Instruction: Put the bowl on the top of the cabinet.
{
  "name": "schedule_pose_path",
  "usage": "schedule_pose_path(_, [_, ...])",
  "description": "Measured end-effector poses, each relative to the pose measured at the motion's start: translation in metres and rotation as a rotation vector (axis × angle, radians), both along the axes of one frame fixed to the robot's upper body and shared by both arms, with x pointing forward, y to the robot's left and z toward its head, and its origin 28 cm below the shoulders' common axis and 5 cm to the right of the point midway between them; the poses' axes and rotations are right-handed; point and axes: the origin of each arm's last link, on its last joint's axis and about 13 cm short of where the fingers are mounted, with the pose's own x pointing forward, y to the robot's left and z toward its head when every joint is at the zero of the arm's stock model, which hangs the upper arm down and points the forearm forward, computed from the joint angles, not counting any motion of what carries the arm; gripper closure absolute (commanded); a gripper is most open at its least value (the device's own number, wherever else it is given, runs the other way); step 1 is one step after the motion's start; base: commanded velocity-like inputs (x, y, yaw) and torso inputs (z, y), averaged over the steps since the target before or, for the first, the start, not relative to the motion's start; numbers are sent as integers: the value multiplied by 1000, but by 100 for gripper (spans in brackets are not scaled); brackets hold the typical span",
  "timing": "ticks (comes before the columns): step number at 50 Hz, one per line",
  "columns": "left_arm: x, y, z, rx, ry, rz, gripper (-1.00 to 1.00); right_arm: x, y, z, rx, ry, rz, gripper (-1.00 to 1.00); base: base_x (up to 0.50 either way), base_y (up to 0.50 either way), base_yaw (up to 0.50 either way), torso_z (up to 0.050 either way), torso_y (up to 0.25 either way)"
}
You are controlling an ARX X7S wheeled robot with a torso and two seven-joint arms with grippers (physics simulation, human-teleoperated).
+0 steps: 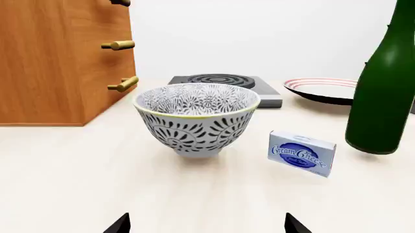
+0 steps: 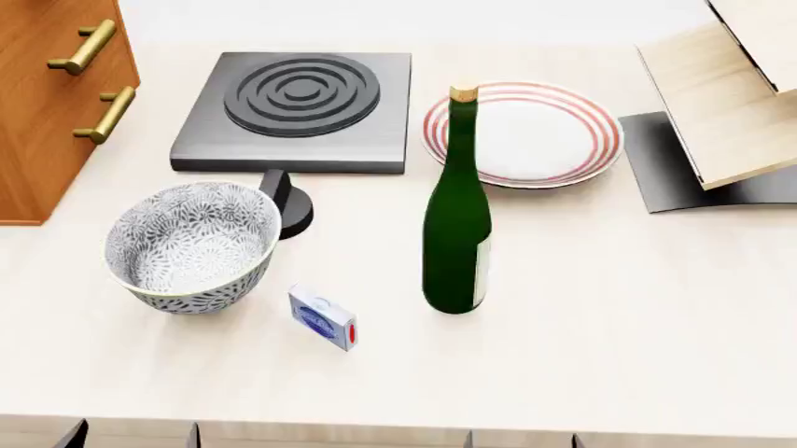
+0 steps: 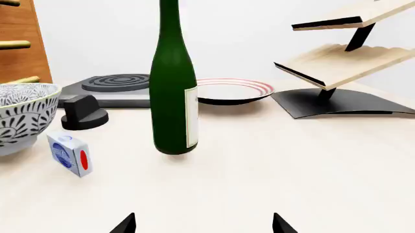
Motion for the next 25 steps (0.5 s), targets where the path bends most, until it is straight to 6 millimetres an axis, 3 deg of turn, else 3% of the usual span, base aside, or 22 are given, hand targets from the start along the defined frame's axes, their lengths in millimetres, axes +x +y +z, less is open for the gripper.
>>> schedule_pose_path(3, [1, -1, 0, -9, 3, -15, -100, 1, 2, 0, 4, -6, 4, -100, 0, 0, 0, 0, 0])
schedule_pose_path(16, [5, 2, 32, 174, -109, 104, -100, 2, -5, 5, -67, -51, -32, -100, 0, 0, 0, 0, 0])
schedule_pose_path(25, [2, 1, 13, 77, -45, 38, -100, 1, -2, 3, -40, -25, -22, -100, 0, 0, 0, 0, 0])
